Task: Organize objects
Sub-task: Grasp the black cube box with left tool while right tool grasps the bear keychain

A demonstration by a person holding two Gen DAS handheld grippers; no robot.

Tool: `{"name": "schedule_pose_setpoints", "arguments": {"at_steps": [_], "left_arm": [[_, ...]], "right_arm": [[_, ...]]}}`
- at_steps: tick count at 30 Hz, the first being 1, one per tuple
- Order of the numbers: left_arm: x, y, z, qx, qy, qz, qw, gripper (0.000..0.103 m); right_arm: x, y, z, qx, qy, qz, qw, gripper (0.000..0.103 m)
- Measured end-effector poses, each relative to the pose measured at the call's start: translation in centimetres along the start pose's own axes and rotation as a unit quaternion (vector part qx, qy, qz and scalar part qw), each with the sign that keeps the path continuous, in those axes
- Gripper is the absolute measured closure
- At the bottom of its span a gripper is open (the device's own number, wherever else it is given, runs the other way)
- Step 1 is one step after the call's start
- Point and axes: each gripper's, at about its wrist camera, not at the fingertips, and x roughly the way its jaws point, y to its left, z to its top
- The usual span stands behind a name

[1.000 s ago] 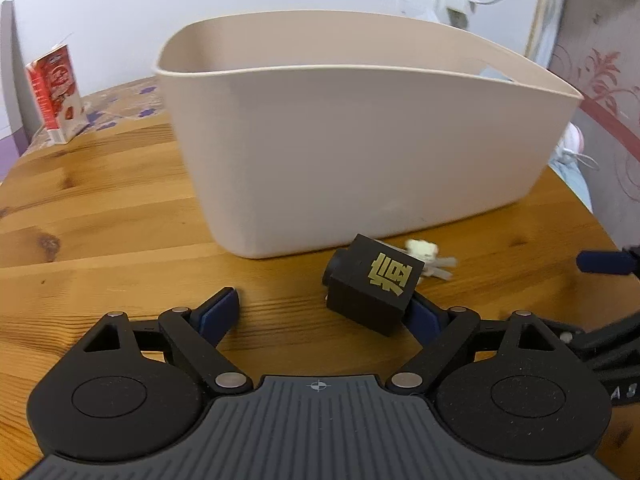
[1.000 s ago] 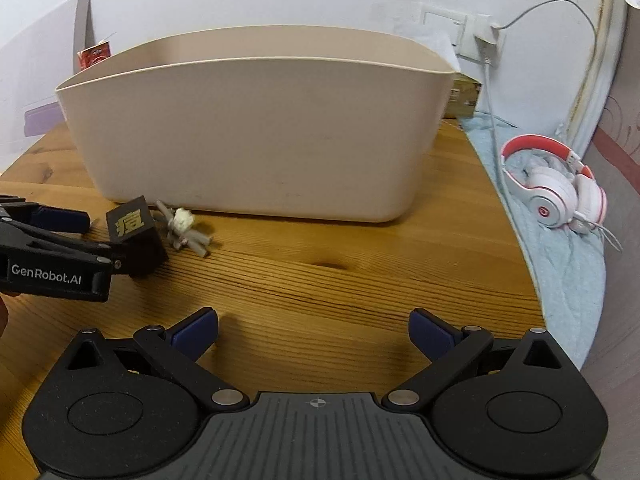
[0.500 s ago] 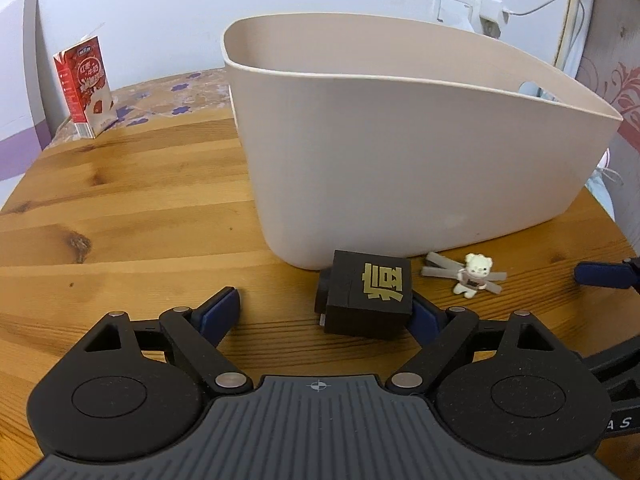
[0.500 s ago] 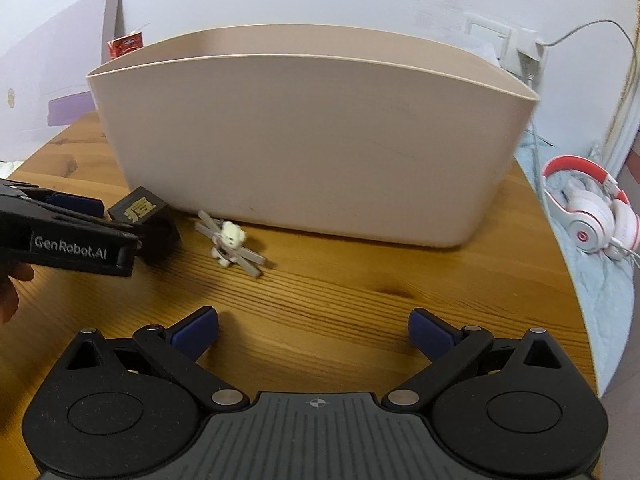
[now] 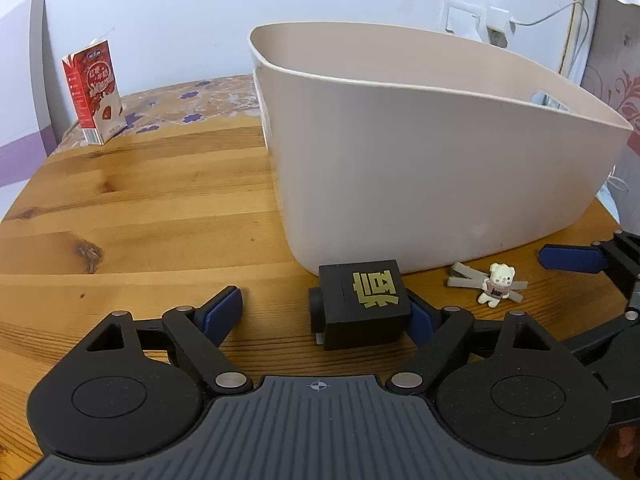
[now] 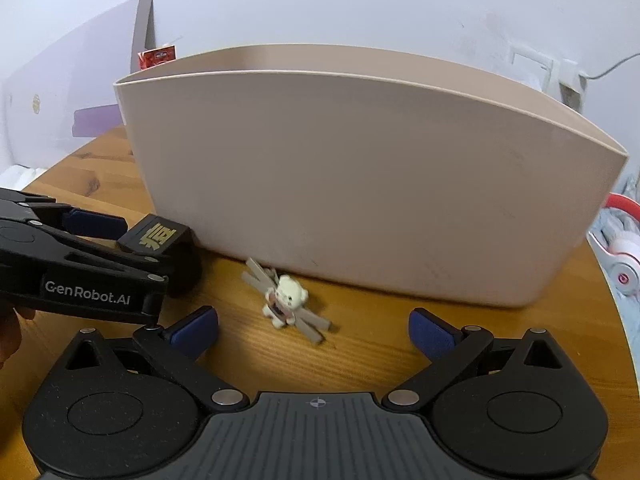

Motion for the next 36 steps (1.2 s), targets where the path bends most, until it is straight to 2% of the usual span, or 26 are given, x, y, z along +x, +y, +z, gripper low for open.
{"name": "schedule_pose_setpoints", "arguments": {"at_steps": [3,6,8,11,12,13,15,22,27,36], "left_arm": [[0.0,0.1,0.2,-0.002,0.003,-0.004,1.0000,0.018],[-0.1,0.2,0.1,0.004,-0.002,-0.006,1.0000,0.030],[-0.3,0.0,0.1,0.015,-0.005,-0.003,0.9999,0.043],[-0.6,-0.2,0.0,0.022,-0.005,-0.015,0.9996,0.057],[-0.7,-0.2,0.0,0.022,-0.002,-0.019,0.9996,0.057],[-0.8,-0.3,-0.1,0.022,-0.002,-0.024,0.9995,0.057],[-1.1,-0.5,-0.3,0.028,0.000,-0.029,0.9992,0.058],[-2.4,-0.8,-1.1,0.027,0.014,-0.055,0.9980,0.058],[-3.6,-1.2,-1.7,0.033,0.016,-0.063,0.9973,0.058],[-7.6,-1.5,-1.1,0.053,-0.017,-0.072,0.9958,0.058]], "right_arm": [[0.4,0.1,0.3,0.000,0.001,-0.001,1.000,0.000],[0.4,0.3,0.3,0.000,0.000,-0.001,1.000,0.004],[0.1,0.5,0.4,-0.001,-0.007,0.001,1.000,0.021],[-0.4,1.3,0.8,-0.014,-0.003,0.012,1.000,0.054],[-0.6,1.8,0.9,-0.022,-0.001,0.012,1.000,0.073],[-0.7,2.2,1.1,-0.033,0.001,0.009,0.999,0.085],[-0.9,3.0,1.2,-0.053,0.007,0.006,0.999,0.090],[-2.6,3.0,0.1,-0.045,0.013,0.011,0.999,0.091],[-5.3,2.7,-0.8,-0.033,-0.002,-0.002,0.999,0.091],[-10.3,1.5,-1.1,-0.027,-0.039,-0.031,0.998,0.091]]}}
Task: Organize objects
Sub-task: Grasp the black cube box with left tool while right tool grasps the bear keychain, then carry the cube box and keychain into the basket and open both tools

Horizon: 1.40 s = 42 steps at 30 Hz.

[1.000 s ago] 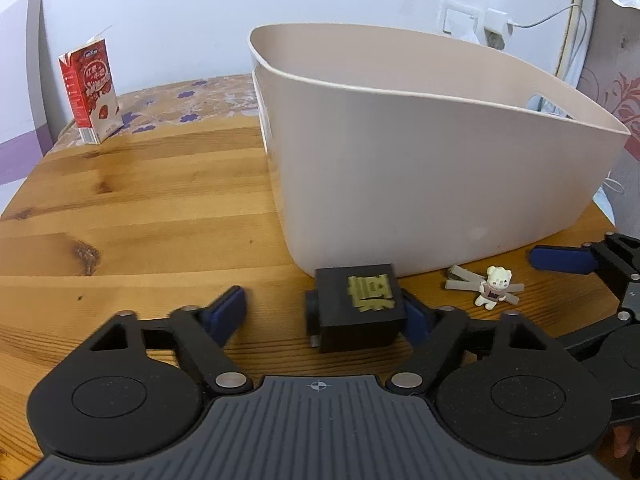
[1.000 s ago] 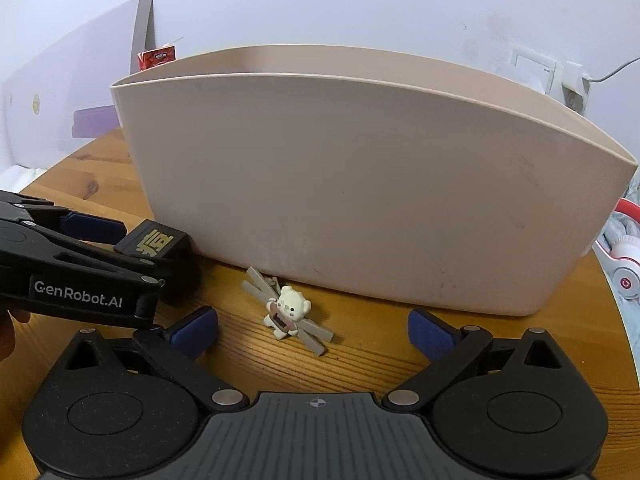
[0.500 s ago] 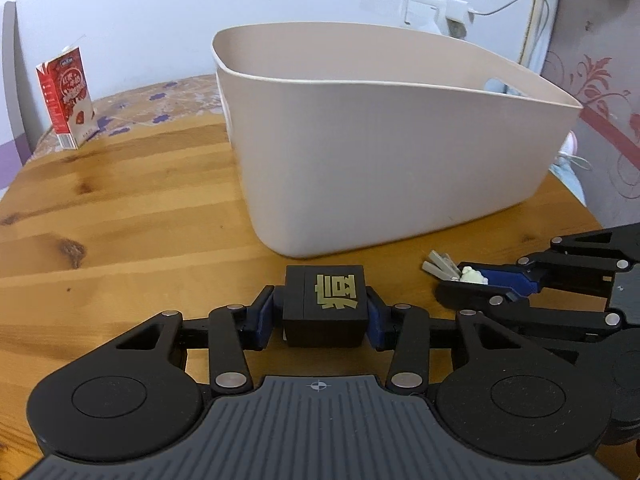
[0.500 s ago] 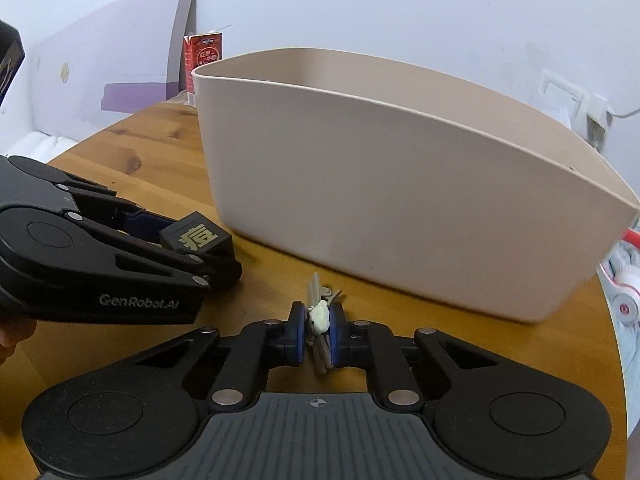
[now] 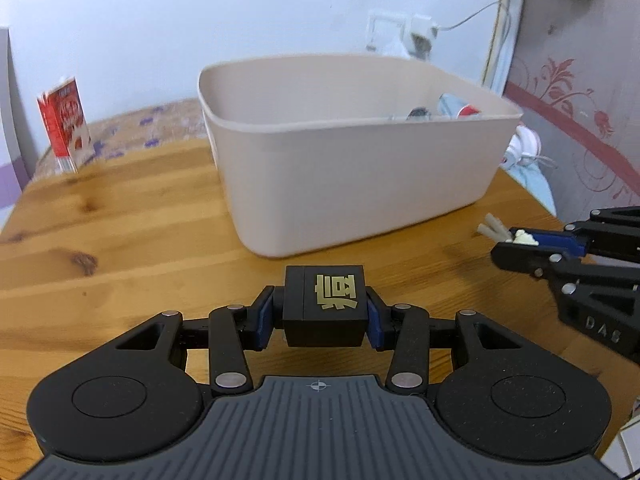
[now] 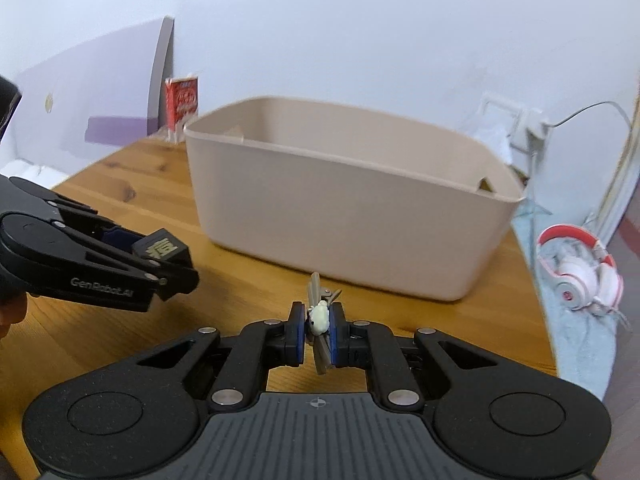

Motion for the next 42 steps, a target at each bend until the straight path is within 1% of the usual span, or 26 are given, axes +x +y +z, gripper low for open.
{"name": "schedule_pose_setpoints", "arguments": {"at_steps": [7,14,20,24,27,30,34,36,38,42], "left_arm": [[-3.3,-0.3,2.1,0.015,-0.039,-0.008,0.9991,0.058],[-5.2,0.0,5.2,0.020,-0.078,-0.013,0.9967,0.058],[-4.8,0.0,8.4,0.033,-0.104,0.007,0.9940,0.058],[-3.6,0.0,10.7,0.047,-0.108,0.016,0.9929,0.058],[-2.2,-0.2,12.3,0.053,-0.114,0.031,0.9915,0.058],[0.1,-0.5,13.6,0.066,-0.101,0.040,0.9919,0.058],[3.4,-0.3,14.8,0.058,-0.068,0.043,0.9951,0.058],[4.9,-0.1,15.0,0.053,-0.051,0.038,0.9965,0.058],[6.2,-0.3,15.1,0.059,-0.031,0.030,0.9973,0.058],[8.1,-0.5,14.5,0.061,0.008,0.027,0.9977,0.058]], "right_arm": [[-3.5,-1.3,1.6,0.011,-0.038,-0.016,0.999,0.091],[-5.0,-2.8,4.2,0.017,-0.070,-0.042,0.997,0.091],[-5.4,-4.3,6.6,0.029,-0.099,-0.061,0.993,0.091],[-5.0,-5.0,8.6,0.031,-0.117,-0.064,0.991,0.091],[-4.0,-5.4,10.2,0.028,-0.122,-0.063,0.990,0.091],[-2.3,-5.9,11.7,0.031,-0.114,-0.055,0.991,0.091],[0.5,-6.3,13.0,0.027,-0.095,-0.058,0.993,0.091],[2.2,-6.6,13.2,0.030,-0.080,-0.057,0.995,0.091],[3.8,-6.6,13.0,0.032,-0.063,-0.055,0.996,0.091],[6.7,-7.1,12.3,0.043,-0.028,-0.048,0.998,0.090]]}}
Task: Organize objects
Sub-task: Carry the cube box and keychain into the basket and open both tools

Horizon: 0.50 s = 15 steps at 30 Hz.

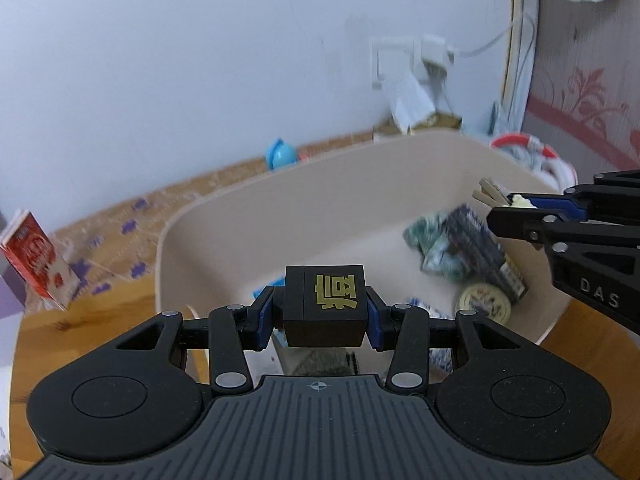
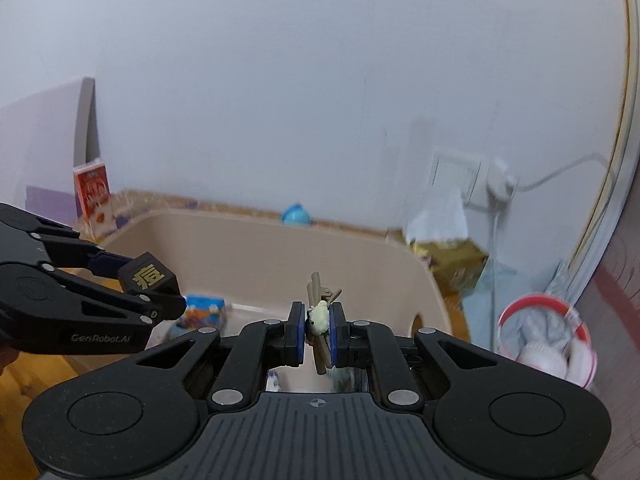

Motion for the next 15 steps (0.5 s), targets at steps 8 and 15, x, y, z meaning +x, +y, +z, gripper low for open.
{"name": "schedule_pose_setpoints", "arguments": {"at_steps": [8,15], "left_arm": [[0.5,1.2,-0.3,-0.043,0.028,-0.016,0.9986,0.030],[-2.9,1.7,-0.4,-0.059,0.000,0.002,0.9982,0.016]], "right_arm": [[0.5,0.0,-1.3,0.014,0.008,-0.009,1.000,0.047],[-2.4,-0.7,-1.0,0.031,-0.012,-0.016,0.999,0.000]]}}
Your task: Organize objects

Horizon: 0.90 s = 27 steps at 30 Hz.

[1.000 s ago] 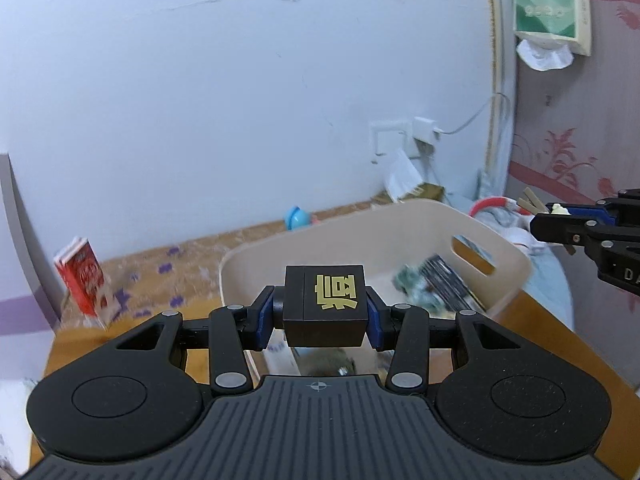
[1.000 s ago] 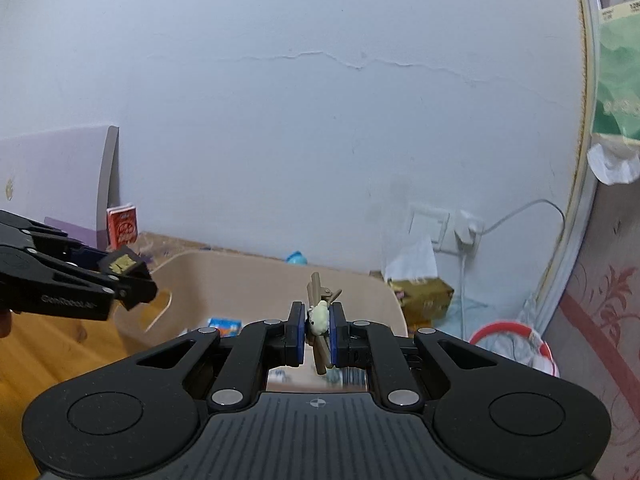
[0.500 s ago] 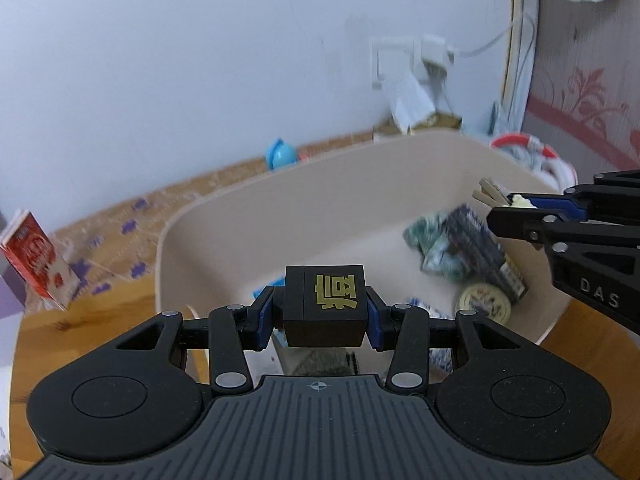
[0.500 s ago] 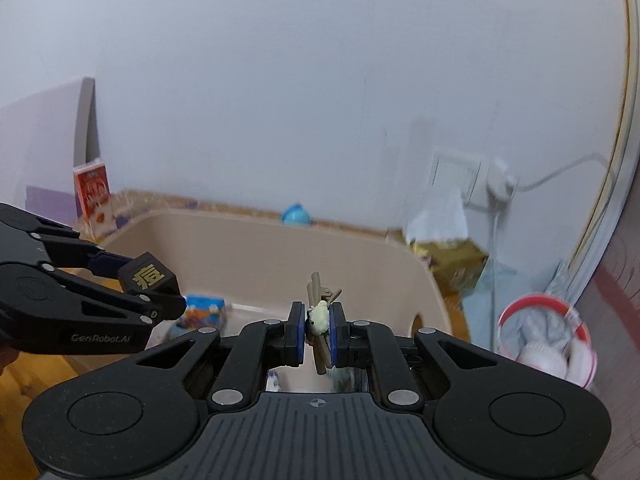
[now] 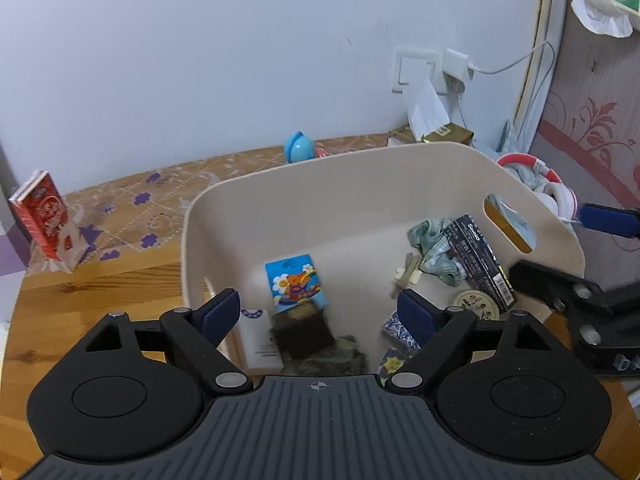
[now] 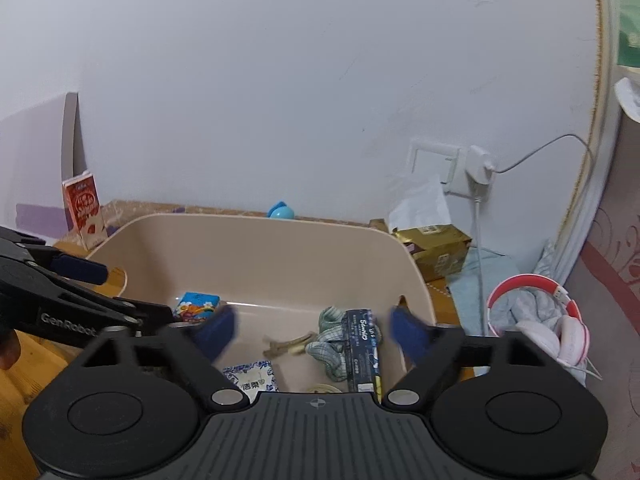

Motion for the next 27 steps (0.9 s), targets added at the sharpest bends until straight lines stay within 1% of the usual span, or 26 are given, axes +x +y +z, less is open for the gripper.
{"name": "schedule_pose_setpoints", "arguments": {"at_steps": [3,10,13,18,22,27], "left_arm": [[-1.0,0.0,-0.2,-0.003,-0.004,0.016,0.9999,0.016],[-4.3,-0.4,-1.2,0.010,-0.024,0.016,0.9995,0.016],[-5.9,-0.6,-1.8,0.006,-0.031,0.019,0.9993,0.016],[-9.2,-1.1,-3.4,0.000,-0.051,0.029,0.9983,0.016],[-11.9,-1.2,-4.8,-0.001,-0.065,0.032,0.9974,0.014],[-14.8,-1.8,-6.4,0.002,-0.071,0.040,0.9967,0.014]], "right_arm": [[-1.2,-0.5,-0.2,0.010,-0.003,0.007,1.000,0.000],[-4.2,-0.7,-0.9,0.025,-0.007,0.010,1.000,0.000],[-5.8,-0.5,-1.1,0.026,-0.013,0.014,0.999,0.000],[-8.8,0.0,-1.7,0.027,-0.026,0.009,0.999,0.000],[-11.0,0.2,-2.6,0.034,-0.030,0.015,0.999,0.000],[-13.7,1.0,-3.1,0.024,-0.041,0.008,0.999,0.000]]}}
